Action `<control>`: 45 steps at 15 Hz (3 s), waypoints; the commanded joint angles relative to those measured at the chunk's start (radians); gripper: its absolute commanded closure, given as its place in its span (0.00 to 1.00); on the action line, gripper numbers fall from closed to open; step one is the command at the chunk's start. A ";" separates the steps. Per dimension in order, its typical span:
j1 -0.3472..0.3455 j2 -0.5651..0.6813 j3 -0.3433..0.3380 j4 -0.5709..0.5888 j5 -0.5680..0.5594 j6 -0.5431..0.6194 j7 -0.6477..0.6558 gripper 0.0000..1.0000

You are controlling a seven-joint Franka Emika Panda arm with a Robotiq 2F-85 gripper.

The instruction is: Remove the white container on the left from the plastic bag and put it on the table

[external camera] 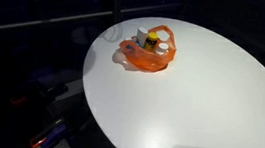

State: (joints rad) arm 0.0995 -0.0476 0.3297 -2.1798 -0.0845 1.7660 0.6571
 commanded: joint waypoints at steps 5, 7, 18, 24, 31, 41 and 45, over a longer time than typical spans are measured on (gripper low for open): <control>0.039 0.001 -0.038 0.001 -0.002 -0.002 0.001 0.00; 0.039 0.001 -0.038 0.001 -0.002 -0.002 0.001 0.00; 0.062 0.045 -0.060 0.091 -0.037 -0.056 0.021 0.00; 0.047 0.041 -0.116 0.134 -0.018 -0.016 0.004 0.00; 0.004 0.017 -0.205 0.106 0.011 0.103 0.014 0.00; -0.069 0.024 -0.291 0.061 0.060 0.283 0.135 0.00; -0.088 0.044 -0.311 0.082 0.039 0.300 0.213 0.00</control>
State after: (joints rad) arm 0.0221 -0.0097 0.0290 -2.1084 -0.0426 2.0517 0.8115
